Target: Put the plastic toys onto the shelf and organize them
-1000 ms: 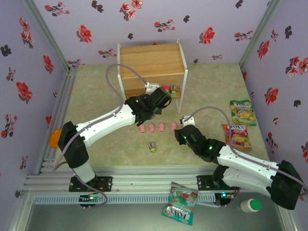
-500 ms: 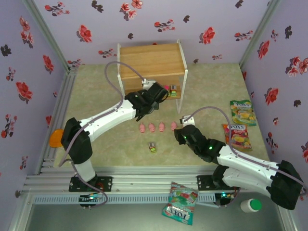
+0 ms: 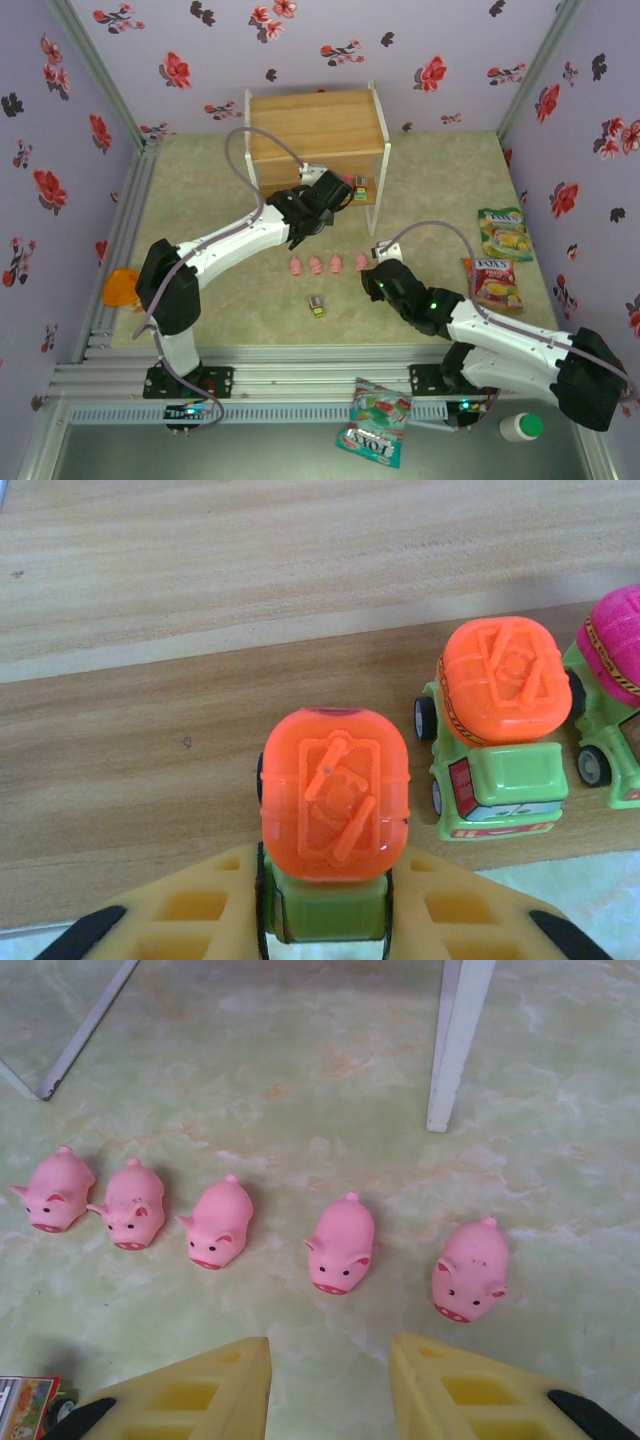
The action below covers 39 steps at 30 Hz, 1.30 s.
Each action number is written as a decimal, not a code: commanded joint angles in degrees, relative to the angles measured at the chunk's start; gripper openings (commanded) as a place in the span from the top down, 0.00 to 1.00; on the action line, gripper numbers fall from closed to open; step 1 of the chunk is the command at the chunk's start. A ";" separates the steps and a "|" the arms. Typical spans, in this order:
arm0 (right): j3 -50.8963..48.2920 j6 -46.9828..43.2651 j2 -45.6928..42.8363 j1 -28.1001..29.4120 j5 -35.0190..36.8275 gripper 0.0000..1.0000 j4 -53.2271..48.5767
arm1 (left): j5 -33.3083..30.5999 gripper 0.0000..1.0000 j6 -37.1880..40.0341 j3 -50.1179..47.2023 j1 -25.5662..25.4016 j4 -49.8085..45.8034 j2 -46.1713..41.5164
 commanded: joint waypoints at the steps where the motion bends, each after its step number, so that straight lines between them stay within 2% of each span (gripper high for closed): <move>1: -0.09 -0.28 0.63 -0.43 -0.29 0.63 1.38 | -2.14 0.78 1.29 2.45 1.43 2.59 1.15; 9: -0.01 -0.38 0.93 -0.42 -0.20 0.63 1.43 | -2.75 0.78 0.25 1.63 1.77 4.28 1.61; 23: 0.16 -0.56 1.63 -0.40 -0.44 0.63 1.60 | -4.55 0.78 -1.98 -8.73 1.38 13.92 -0.55; 28: 0.15 -0.56 1.65 -0.42 -0.53 0.64 1.55 | -5.07 0.78 -2.10 -9.29 0.91 14.54 -0.45; 39: 0.21 -0.63 1.54 -0.43 -0.32 0.64 1.42 | -7.30 0.67 -1.88 -8.15 -0.95 12.12 -1.04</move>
